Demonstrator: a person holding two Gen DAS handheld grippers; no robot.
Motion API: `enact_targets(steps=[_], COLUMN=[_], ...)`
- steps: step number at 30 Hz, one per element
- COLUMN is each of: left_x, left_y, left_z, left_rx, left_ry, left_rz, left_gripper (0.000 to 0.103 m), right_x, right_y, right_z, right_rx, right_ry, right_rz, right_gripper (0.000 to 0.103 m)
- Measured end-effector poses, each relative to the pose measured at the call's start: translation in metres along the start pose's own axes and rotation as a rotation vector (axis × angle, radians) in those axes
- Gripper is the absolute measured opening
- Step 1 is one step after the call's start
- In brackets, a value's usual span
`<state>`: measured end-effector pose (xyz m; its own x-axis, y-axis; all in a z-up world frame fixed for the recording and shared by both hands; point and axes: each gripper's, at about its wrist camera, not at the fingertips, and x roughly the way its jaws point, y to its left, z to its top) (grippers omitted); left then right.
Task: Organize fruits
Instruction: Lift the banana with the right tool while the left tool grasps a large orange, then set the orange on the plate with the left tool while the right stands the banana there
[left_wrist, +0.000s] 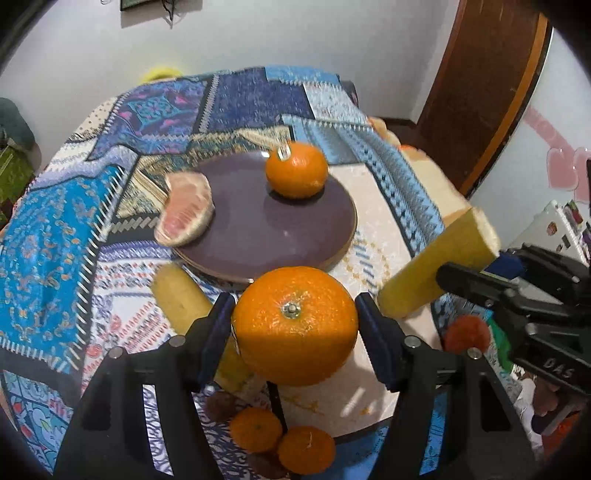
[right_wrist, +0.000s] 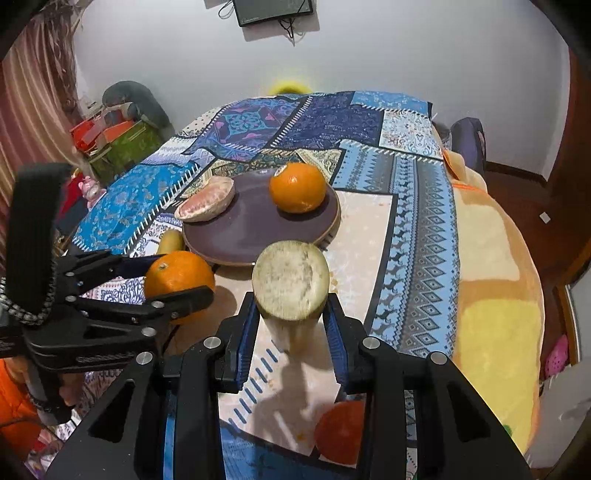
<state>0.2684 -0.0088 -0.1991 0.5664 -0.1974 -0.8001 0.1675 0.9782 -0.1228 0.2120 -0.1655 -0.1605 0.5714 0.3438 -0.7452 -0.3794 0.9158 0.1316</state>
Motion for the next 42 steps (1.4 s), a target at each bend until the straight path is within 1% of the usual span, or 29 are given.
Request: enact_targets(steps=[6, 11, 16, 23, 27, 31, 35, 40, 42], left_x=[-0.015, -0.014, -0.001, 0.027, 0.041, 0.044, 0.048, 0.055, 0.056], left_y=[0.014, 0.028, 0.04, 0.056, 0.061, 0.06, 0.063, 0.066, 0.064], left_z=[0.019, 0.03, 0.038, 0.047, 0.051, 0.053, 0.055, 0.056, 0.055], left_rx=[-0.027, -0.051, -0.058, -0.082, -0.088, -0.058, -0.064, -0.082, -0.077], left_ry=[-0.059, -0.076, -0.064, -0.028, -0.011, -0.029, -0.035, -0.002, -0.001], left_rz=[0.03, 0.054, 0.071, 0.082, 0.077, 0.081, 0.061, 0.011, 0.017], left_gripper=[0.066, 0.066, 0.066, 0.066, 0.066, 0.066, 0.066, 0.067, 0.068], right_x=[0.0, 0.004, 0.017, 0.037, 0.054, 0.07, 0.081, 0.084, 0.086], right_y=[0.003, 0.007, 0.013, 0.022, 0.028, 0.031, 0.03, 0.029, 0.028], right_z=[0.012, 0.026, 0.043, 0.063, 0.073, 0.081, 0.087, 0.091, 0.093], right_rx=[-0.01, -0.023, -0.043, -0.072, -0.094, -0.117, -0.111, -0.11, -0.11], right_ry=[-0.022, -0.042, -0.043, -0.038, -0.022, -0.001, 0.009, 0.014, 0.022], right_rz=[0.002, 0.008, 0.017, 0.02, 0.016, 0.006, 0.014, 0.026, 0.032], right_gripper=[0.032, 0.032, 0.032, 0.032, 0.032, 0.032, 0.032, 0.032, 0.032])
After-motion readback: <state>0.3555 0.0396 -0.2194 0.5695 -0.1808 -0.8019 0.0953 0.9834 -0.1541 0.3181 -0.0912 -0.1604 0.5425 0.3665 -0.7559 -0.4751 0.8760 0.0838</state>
